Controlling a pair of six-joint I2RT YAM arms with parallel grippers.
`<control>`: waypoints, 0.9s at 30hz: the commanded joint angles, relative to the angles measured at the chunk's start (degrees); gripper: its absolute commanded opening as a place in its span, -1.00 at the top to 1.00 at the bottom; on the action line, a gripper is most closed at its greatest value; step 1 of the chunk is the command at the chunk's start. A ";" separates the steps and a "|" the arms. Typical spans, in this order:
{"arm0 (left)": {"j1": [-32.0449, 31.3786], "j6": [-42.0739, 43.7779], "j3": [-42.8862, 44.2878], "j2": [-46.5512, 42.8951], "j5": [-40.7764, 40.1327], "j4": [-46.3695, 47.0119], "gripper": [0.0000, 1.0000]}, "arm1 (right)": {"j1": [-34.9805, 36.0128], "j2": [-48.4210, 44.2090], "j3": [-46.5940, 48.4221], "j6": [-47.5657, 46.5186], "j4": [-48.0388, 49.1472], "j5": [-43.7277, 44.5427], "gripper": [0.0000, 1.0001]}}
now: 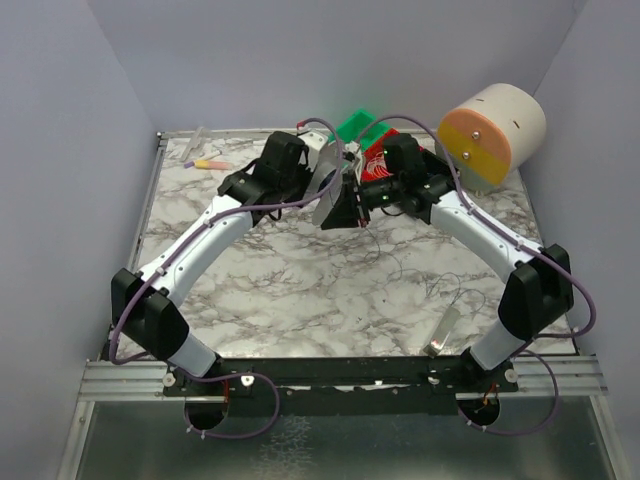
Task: Wrap the cables
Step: Wrap the cable around the cable reel.
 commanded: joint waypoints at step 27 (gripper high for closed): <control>18.06 -21.70 3.72 -0.26 28.16 12.03 1.00 | 7.09 2.24 -13.96 -16.17 2.38 17.96 0.99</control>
